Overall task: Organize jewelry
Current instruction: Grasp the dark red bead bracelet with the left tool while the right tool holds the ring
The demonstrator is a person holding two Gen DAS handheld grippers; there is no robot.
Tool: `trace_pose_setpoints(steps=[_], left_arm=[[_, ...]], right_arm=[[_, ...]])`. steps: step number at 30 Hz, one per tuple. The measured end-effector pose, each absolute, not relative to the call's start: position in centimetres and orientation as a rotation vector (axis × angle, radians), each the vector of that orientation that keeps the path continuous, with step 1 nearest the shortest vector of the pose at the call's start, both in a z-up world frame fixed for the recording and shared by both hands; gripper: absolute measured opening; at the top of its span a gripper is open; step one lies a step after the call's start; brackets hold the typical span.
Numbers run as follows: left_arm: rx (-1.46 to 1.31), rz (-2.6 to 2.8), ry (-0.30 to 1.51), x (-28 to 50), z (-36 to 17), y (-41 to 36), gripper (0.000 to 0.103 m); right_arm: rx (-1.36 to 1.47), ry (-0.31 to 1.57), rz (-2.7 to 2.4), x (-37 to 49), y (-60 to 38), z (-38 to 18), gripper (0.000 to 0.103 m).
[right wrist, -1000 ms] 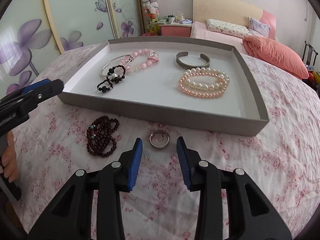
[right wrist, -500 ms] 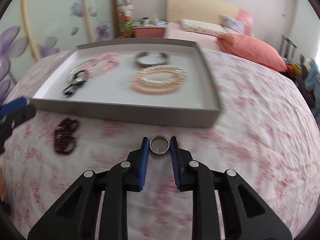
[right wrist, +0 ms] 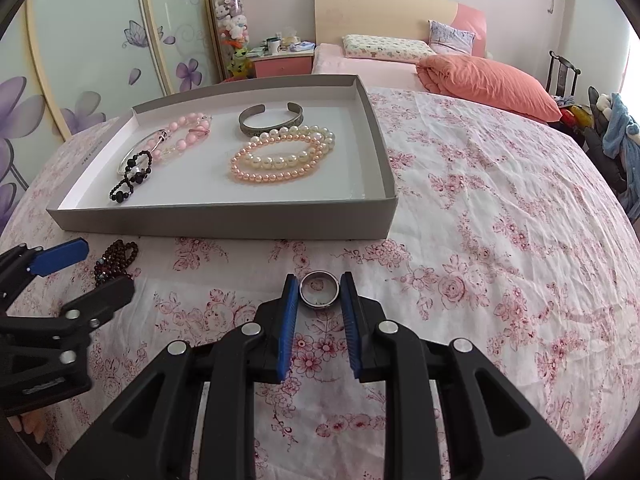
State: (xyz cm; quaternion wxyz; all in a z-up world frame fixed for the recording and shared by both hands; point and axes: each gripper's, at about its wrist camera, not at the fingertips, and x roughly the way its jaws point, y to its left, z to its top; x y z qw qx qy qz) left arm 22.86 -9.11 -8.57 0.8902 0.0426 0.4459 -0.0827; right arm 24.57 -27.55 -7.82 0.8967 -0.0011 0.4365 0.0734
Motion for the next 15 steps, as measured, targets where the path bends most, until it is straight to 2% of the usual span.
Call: trace_pose_setpoints(steps=[6, 7, 9, 11, 13, 15], left_arm=[[0.082, -0.121, 0.935, 23.4, -9.0, -8.9, 0.075], [0.076, -0.119, 0.934, 23.4, -9.0, -8.9, 0.072], [0.069, -0.111, 0.917, 23.3, -8.9, -8.7, 0.058], [0.067, -0.113, 0.908, 23.1, -8.7, -8.5, 0.039], [0.061, -0.11, 0.903, 22.9, -8.6, -8.1, 0.027], [0.044, -0.112, 0.903, 22.7, -8.5, -7.4, 0.022]], right_arm=[[-0.003, 0.904, 0.154, 24.5, -27.5, -7.8, 0.023], [-0.003, 0.904, 0.155, 24.5, -27.5, -7.8, 0.023], [-0.002, 0.904, 0.154, 24.5, -27.5, -7.8, 0.023], [-0.003, 0.904, 0.153, 24.5, -27.5, -7.8, 0.023], [-0.007, 0.904, 0.153, 24.5, -27.5, -7.8, 0.023], [-0.015, 0.903, 0.156, 24.5, -27.3, -7.8, 0.023]])
